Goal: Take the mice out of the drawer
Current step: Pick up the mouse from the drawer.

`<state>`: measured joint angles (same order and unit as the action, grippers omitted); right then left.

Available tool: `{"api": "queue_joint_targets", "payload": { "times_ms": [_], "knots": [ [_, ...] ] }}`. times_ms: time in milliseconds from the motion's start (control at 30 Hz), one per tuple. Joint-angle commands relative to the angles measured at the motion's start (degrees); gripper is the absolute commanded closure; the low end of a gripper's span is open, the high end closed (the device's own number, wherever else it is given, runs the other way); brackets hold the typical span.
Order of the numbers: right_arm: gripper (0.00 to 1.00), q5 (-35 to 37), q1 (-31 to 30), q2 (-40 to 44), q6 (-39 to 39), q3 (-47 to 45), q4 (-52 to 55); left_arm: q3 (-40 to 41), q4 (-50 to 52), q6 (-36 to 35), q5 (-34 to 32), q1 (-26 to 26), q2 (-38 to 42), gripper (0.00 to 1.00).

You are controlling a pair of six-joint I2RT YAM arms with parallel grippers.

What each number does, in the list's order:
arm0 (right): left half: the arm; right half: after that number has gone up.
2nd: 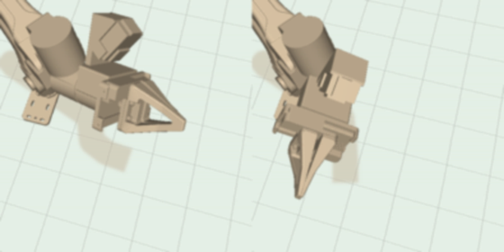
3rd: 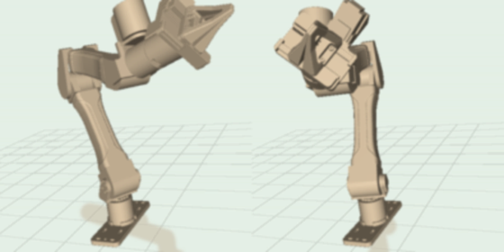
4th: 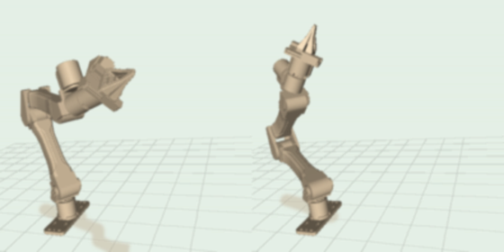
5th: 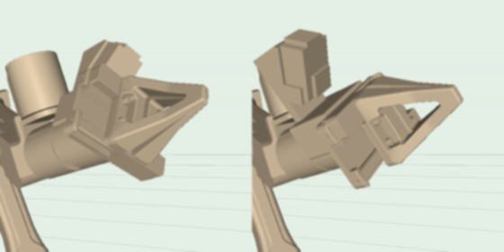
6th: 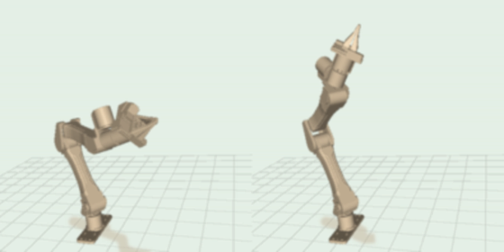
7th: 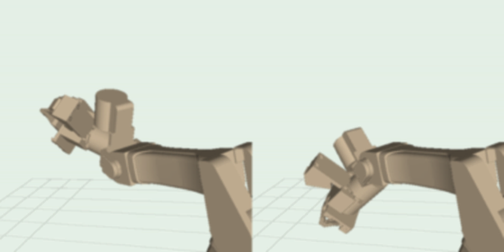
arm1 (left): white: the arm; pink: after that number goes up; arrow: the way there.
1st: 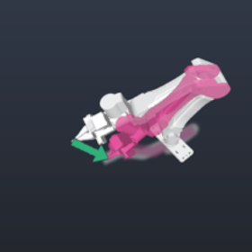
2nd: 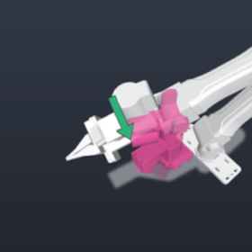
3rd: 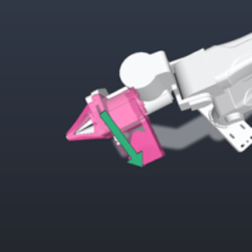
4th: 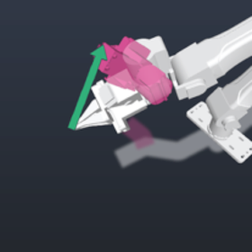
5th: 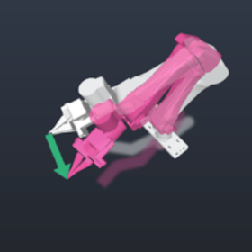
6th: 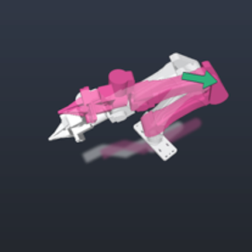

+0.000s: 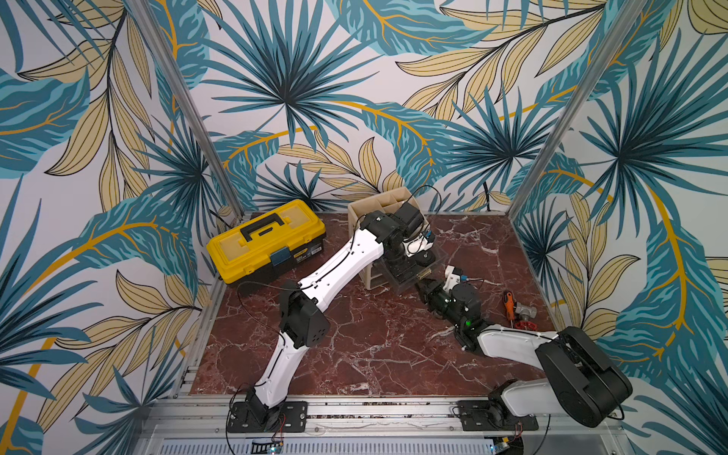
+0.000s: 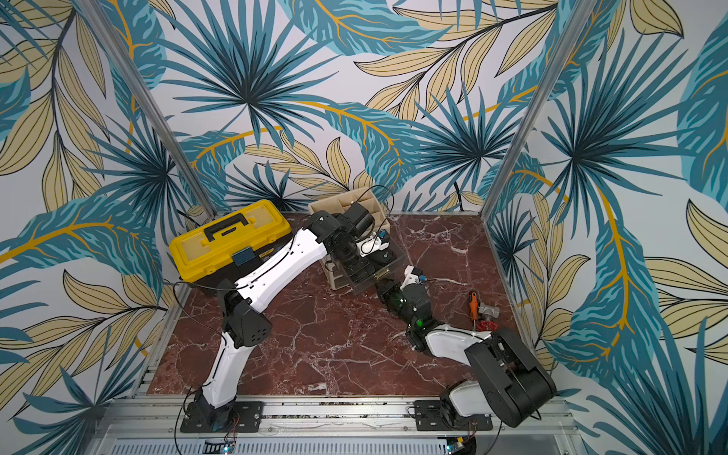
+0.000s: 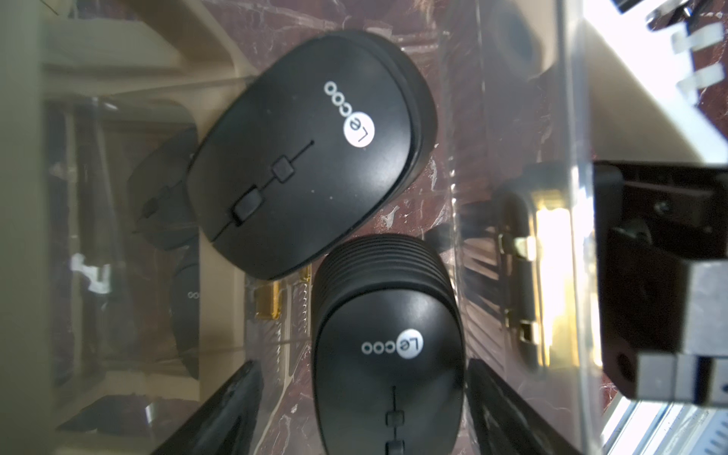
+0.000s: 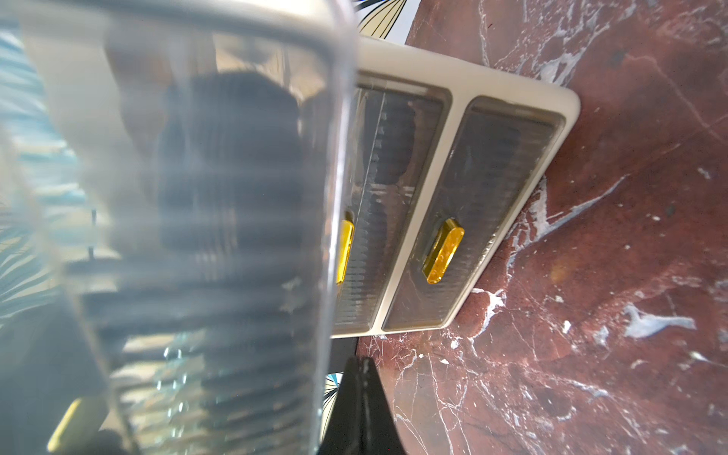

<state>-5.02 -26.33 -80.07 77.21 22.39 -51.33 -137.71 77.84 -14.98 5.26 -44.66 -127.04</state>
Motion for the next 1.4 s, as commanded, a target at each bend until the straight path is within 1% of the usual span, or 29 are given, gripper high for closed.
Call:
{"api": "queue_joint_targets", "payload": {
  "times_ms": [0, 100, 233, 333, 533, 633, 767, 1000, 1267, 1367],
  "knots": [
    [1.0, -1.35, -0.04, 0.53, -0.25, 0.35, -5.45, 0.66, 0.54, 0.17, 1.98, -1.13, -2.21, 0.16],
    [1.0, -1.32, -0.03, 0.53, -0.25, 0.37, -5.44, 0.58, 0.2, 0.39, 0.79, -1.2, -2.75, 0.19],
    [1.0, -1.39, -0.04, 0.7, -0.39, 0.54, -5.44, 0.95, -0.65, 0.48, -2.78, -1.81, -3.15, 0.22],
    [1.0, -1.55, 0.0, 0.95, -0.61, 0.8, -5.16, 1.29, -1.1, 0.48, -3.26, -2.13, -3.46, 0.24],
    [1.0, -1.75, 0.03, 1.33, -0.95, 0.99, -4.12, 0.19, -1.53, 0.48, -2.9, -2.19, -3.25, 0.42],
    [1.0, -1.83, -0.01, 1.39, -0.96, 0.92, -3.94, -0.41, -1.53, 0.48, -2.09, -2.19, -2.75, 0.47],
    [1.0, -1.69, -0.04, 1.38, -0.97, 0.97, -3.49, -1.21, -1.29, 0.29, -1.71, -2.17, -1.83, 0.49],
    [1.0, -1.15, 0.0, 1.92, -1.46, 1.15, -1.27, -2.23, -0.02, 0.48, -0.27, -2.16, 1.51, 0.5],
    [1.0, 0.18, 0.02, 5.4, -3.62, 1.84, 6.01, -2.08, 0.87, 0.86, -2.05, -2.17, 4.6, 0.5],
    [1.0, 0.79, 0.01, 6.75, -4.58, 2.23, 9.02, -2.97, 0.85, 1.39, -1.69, -2.19, 5.73, 0.5]
  ]
}}
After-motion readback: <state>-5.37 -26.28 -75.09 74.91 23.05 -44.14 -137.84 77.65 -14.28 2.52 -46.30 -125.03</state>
